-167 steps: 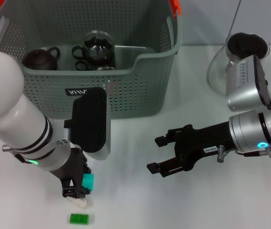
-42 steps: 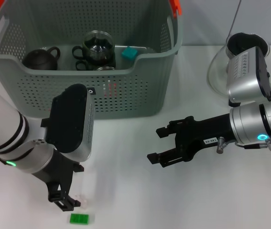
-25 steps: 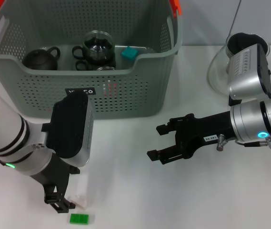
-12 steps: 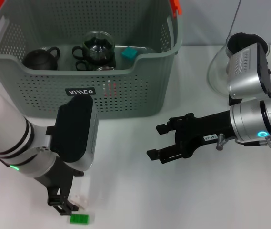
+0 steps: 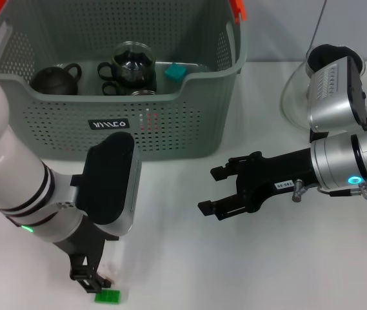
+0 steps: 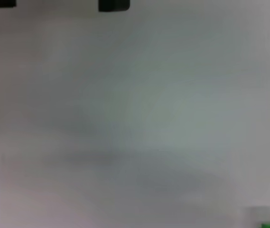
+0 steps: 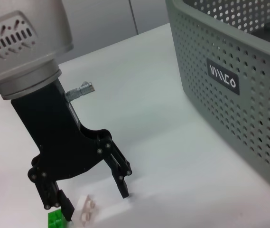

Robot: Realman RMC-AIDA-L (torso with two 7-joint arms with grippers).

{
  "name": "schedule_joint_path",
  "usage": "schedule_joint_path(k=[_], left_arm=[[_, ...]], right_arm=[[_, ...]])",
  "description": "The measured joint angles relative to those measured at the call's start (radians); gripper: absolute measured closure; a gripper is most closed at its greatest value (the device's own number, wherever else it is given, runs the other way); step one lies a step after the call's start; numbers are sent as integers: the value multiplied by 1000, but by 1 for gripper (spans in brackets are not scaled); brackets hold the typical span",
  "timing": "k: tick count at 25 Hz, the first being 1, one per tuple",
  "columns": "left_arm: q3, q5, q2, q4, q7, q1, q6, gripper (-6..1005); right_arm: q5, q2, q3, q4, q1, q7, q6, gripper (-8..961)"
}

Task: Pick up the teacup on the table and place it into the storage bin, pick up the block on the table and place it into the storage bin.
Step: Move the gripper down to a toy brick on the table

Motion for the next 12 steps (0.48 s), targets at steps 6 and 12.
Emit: schedule_joint_path(k=[6, 12], left_arm=[[1, -12, 0, -2, -1, -5, 3, 209], [1, -12, 3, -16, -4, -15, 10, 344]], right_arm=[[0, 0, 2, 0, 0, 0, 0, 71], [0, 0, 7, 0, 2, 0, 2, 70]])
